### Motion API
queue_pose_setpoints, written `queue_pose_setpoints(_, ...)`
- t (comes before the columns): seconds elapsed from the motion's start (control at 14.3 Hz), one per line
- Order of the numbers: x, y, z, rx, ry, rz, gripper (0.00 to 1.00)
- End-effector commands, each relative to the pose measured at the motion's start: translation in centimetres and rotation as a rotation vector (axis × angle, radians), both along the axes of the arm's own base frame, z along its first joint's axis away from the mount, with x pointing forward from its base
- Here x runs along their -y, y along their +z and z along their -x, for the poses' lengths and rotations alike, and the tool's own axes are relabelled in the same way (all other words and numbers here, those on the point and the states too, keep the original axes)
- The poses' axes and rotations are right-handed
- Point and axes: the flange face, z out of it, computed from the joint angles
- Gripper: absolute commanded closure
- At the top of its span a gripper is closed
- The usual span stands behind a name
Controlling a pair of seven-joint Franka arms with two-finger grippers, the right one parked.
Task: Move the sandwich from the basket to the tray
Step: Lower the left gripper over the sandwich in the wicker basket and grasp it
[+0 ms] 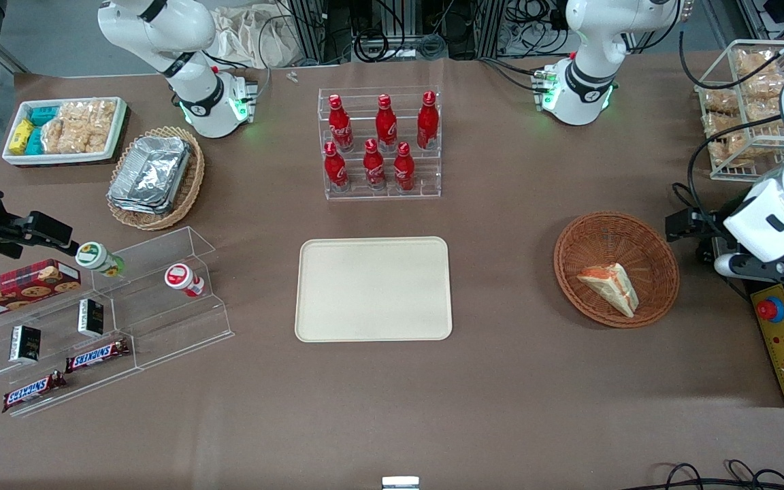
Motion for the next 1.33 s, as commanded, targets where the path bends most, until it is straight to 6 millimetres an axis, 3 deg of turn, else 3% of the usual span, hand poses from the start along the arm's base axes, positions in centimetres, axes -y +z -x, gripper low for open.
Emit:
queue_pose_setpoints(0.0, 0.0, 0.5, -0.6, -0.001, 0.024, -0.023, 0.00)
queue_pose_setpoints(0.21, 0.4, -0.2, -0.9, -0.013, 0.037, -0.010, 0.00)
queue_pose_setpoints(0.42, 0.2, -3.0, -1.1, -0.034, 0.255, -0.032, 0.00)
queue_pose_setpoints(0.77, 0.3, -11.4, 0.4, -0.005, 0.625, -0.089, 0.00)
queue_pose_setpoints(1.26, 0.3, -23.1, 3.1, 0.063, 0.880, -0.111, 0.00)
